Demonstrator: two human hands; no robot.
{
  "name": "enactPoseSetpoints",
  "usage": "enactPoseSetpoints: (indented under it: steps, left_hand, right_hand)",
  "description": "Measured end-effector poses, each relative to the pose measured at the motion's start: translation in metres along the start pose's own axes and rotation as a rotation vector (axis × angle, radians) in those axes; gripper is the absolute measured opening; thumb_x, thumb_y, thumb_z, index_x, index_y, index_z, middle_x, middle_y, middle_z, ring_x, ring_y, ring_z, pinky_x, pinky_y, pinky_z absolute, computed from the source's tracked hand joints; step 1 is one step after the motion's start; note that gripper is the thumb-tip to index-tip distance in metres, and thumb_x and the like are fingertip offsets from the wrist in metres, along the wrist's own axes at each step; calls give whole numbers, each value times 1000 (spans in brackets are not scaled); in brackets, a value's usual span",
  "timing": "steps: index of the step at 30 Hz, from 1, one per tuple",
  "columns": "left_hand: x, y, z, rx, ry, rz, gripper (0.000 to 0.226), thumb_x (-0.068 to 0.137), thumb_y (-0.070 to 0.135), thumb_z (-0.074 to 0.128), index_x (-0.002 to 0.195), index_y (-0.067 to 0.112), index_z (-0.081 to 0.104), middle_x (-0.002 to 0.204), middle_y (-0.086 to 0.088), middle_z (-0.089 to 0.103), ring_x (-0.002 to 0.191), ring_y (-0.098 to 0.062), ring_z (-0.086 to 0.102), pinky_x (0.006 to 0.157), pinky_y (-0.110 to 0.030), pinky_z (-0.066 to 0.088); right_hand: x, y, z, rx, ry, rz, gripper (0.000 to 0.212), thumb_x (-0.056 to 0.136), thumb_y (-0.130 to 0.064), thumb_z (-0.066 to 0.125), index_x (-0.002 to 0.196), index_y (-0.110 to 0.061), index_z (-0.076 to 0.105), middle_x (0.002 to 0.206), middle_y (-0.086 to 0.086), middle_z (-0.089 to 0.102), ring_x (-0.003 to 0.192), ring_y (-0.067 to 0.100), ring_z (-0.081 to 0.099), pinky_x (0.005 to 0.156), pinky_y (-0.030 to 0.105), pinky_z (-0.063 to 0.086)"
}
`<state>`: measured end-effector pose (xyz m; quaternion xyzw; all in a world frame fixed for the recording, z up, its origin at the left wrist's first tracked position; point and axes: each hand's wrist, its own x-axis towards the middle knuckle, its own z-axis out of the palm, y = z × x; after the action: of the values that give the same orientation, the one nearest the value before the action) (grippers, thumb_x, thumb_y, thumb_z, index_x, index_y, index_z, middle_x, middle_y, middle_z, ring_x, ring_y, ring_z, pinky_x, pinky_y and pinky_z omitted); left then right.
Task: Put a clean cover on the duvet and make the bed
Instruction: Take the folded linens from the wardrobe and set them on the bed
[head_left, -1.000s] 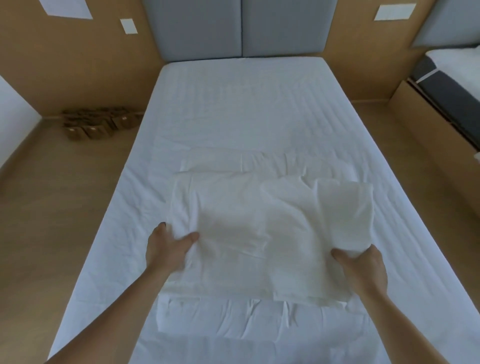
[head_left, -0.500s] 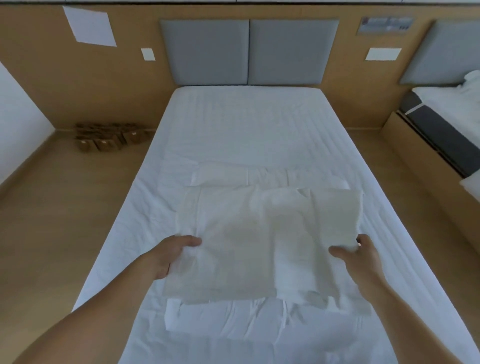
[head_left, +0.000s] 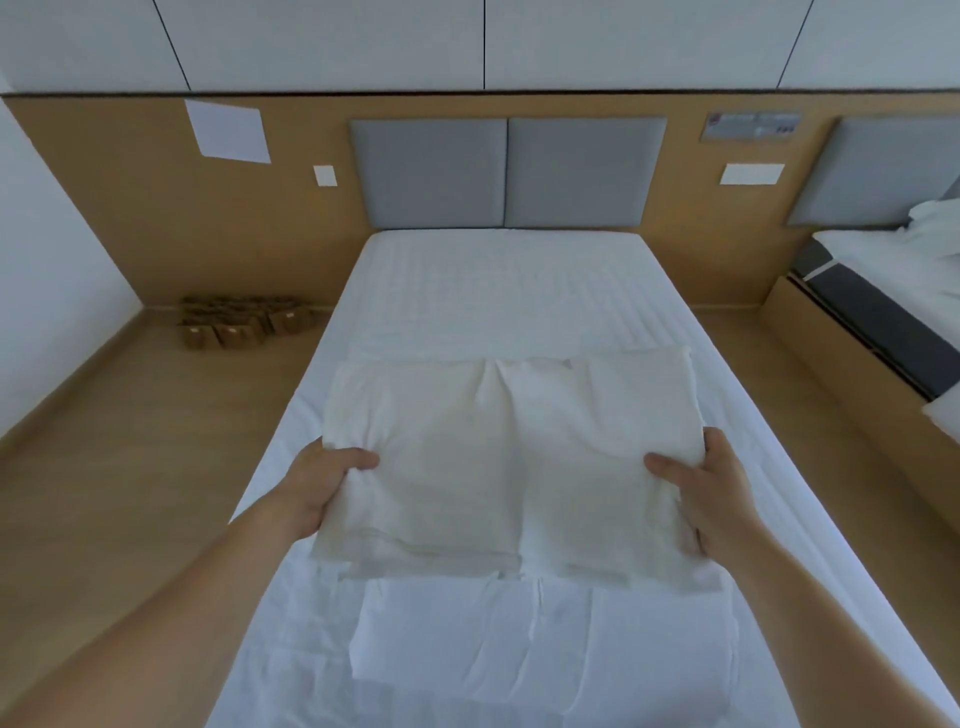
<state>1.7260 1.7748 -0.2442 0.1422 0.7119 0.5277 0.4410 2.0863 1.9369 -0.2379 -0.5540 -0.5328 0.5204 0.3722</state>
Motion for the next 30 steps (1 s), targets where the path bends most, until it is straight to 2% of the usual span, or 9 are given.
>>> enactPoseSetpoints:
  steps: [2, 6, 12, 15, 18, 21, 24, 30]
  left_hand:
    - [-3, -6, 3, 0, 9, -23, 33, 78, 1, 73, 111, 2, 68, 100, -19, 74, 92, -39, 71, 79, -46, 58]
    - [-6, -21, 17, 35, -4, -71, 31, 79, -3, 72, 109, 1, 66, 100, -21, 72, 89, -39, 70, 73, -41, 57]
    - [5, 3, 49, 96, -69, 13, 32, 77, -1, 73, 107, 5, 66, 100, -18, 71, 88, -37, 69, 74, -40, 58]
    - [-1, 22, 87, 125, -131, 64, 28, 77, -3, 72, 104, 5, 67, 98, -18, 71, 85, -36, 69, 72, -38, 57]
    - [-13, 35, 135, 146, -198, 103, 27, 77, -3, 72, 102, 6, 68, 100, -19, 72, 88, -39, 70, 77, -45, 59]
    - [-34, 42, 191, 171, -250, 158, 35, 75, -2, 73, 109, 3, 67, 102, -19, 72, 90, -39, 70, 82, -51, 59]
    - [-64, 43, 254, 188, -305, 197, 34, 75, -4, 73, 108, 3, 67, 102, -18, 72, 89, -39, 71, 78, -47, 60]
    - [-136, 25, 394, 211, -417, 238, 29, 76, -3, 73, 103, 7, 68, 101, -15, 73, 90, -36, 70, 75, -42, 59]
  right_hand:
    - [-1, 4, 6, 26, 5, 43, 30, 80, -4, 75, 97, -16, 53, 101, 12, 65, 88, 34, 66, 76, 48, 57]
    - [-11, 20, 10, 10, 55, 143, 30, 80, 1, 73, 98, -13, 53, 101, 15, 64, 83, 32, 64, 68, 39, 54]
    - [-21, 25, -8, 33, 190, 167, 30, 79, -1, 73, 95, -16, 53, 98, 12, 64, 86, 34, 65, 81, 53, 57]
    - [-28, 16, -32, 59, 247, 151, 29, 79, -1, 73, 97, -15, 54, 100, 12, 64, 86, 33, 64, 81, 52, 57]
    - [-36, 10, -75, 89, 310, 112, 32, 78, -3, 74, 101, -15, 55, 102, 8, 64, 92, 32, 64, 83, 51, 56]
    - [-42, 11, -132, 128, 375, 87, 38, 78, -5, 75, 110, -14, 55, 105, 6, 62, 94, 30, 63, 81, 47, 55]
    - [-49, 18, -201, 177, 419, 73, 39, 77, -6, 77, 108, -16, 54, 107, 8, 63, 95, 32, 63, 85, 54, 55]
    - [-71, 42, -362, 260, 491, 68, 35, 77, -6, 76, 98, -22, 54, 105, 7, 64, 94, 32, 64, 84, 53, 55]
